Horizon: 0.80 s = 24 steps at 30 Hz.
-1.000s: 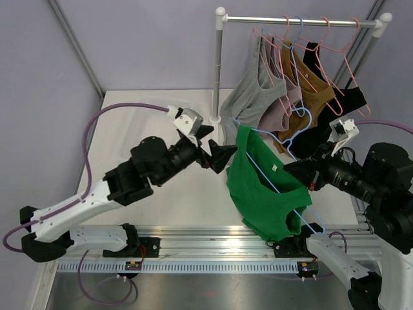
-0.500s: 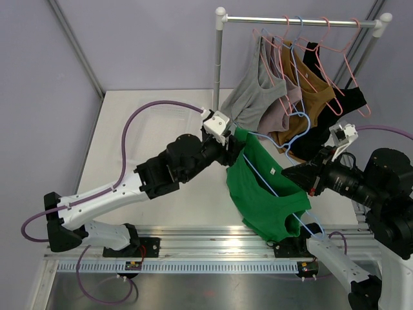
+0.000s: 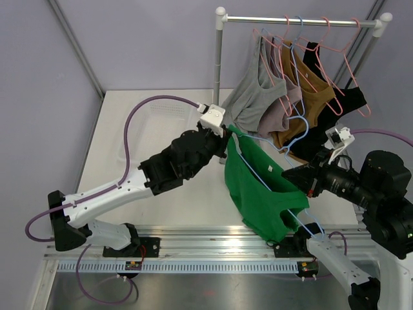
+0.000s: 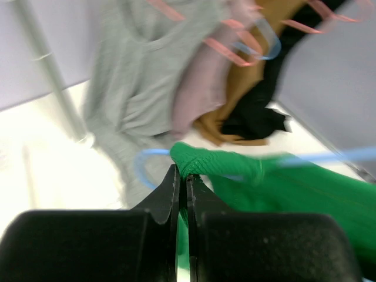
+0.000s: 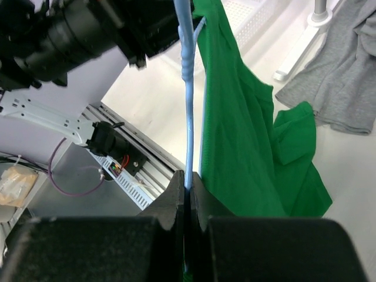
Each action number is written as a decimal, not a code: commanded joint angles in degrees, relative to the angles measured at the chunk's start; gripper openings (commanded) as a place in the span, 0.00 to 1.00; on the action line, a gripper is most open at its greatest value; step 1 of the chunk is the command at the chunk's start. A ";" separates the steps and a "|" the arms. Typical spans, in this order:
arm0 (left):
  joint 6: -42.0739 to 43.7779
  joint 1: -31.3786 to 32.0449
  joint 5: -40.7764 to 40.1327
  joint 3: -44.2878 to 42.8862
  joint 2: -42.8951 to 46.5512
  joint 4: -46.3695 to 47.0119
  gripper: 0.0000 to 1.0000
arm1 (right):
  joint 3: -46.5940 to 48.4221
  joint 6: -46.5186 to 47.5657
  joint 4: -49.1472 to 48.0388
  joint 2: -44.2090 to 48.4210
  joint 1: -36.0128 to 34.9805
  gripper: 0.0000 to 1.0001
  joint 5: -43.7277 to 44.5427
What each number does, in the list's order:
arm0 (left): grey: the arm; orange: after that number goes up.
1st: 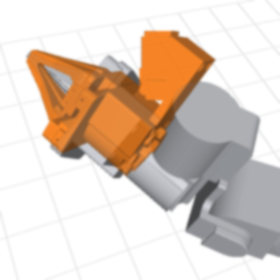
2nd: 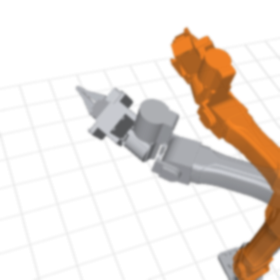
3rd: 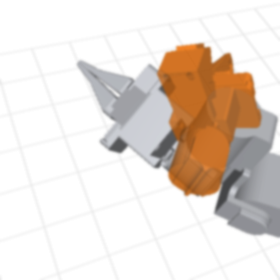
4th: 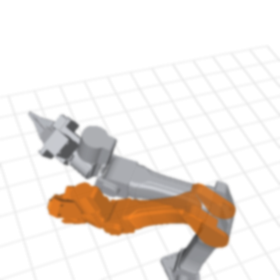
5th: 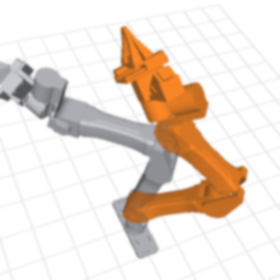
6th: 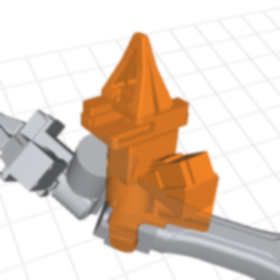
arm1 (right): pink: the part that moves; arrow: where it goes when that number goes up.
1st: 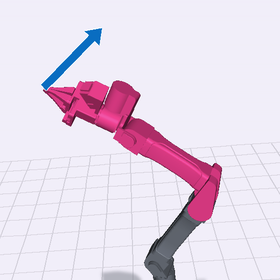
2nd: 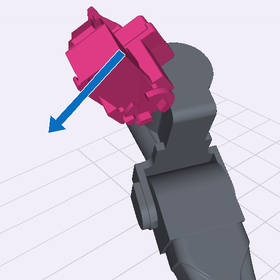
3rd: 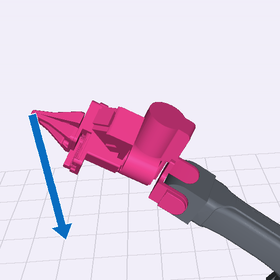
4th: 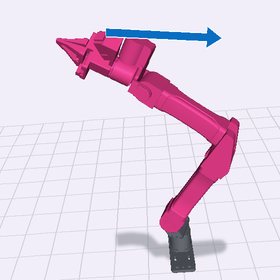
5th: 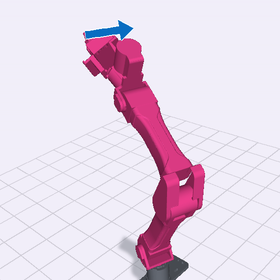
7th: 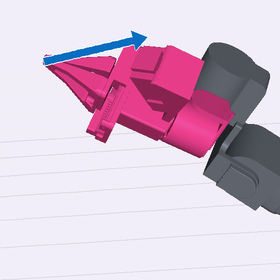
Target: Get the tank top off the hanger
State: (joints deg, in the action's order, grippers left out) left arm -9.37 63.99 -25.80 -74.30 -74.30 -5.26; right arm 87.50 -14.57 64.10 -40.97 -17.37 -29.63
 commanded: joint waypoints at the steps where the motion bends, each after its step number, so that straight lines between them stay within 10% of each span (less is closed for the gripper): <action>1: -6.97 -6.05 -12.68 -2.25 3.37 -5.18 0.00 | -2.41 3.22 -1.69 2.29 -0.30 0.00 -1.04; 11: -16.73 -19.16 -2.95 1.18 8.12 -17.67 0.00 | -10.94 2.71 -17.67 9.41 -0.39 0.00 -22.31; 20: -23.33 -18.38 30.34 11.80 18.83 -11.62 0.00 | -31.06 -11.60 -59.04 14.43 -0.30 0.00 -12.85; 24: -24.47 -13.55 28.79 16.11 22.34 -12.06 0.00 | -44.12 -22.68 -88.90 12.59 -0.30 0.00 1.30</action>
State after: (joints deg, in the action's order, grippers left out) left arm -31.59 47.72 -1.96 -60.55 -54.96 -21.58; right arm 50.15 -26.39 6.33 -26.74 -17.37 -39.31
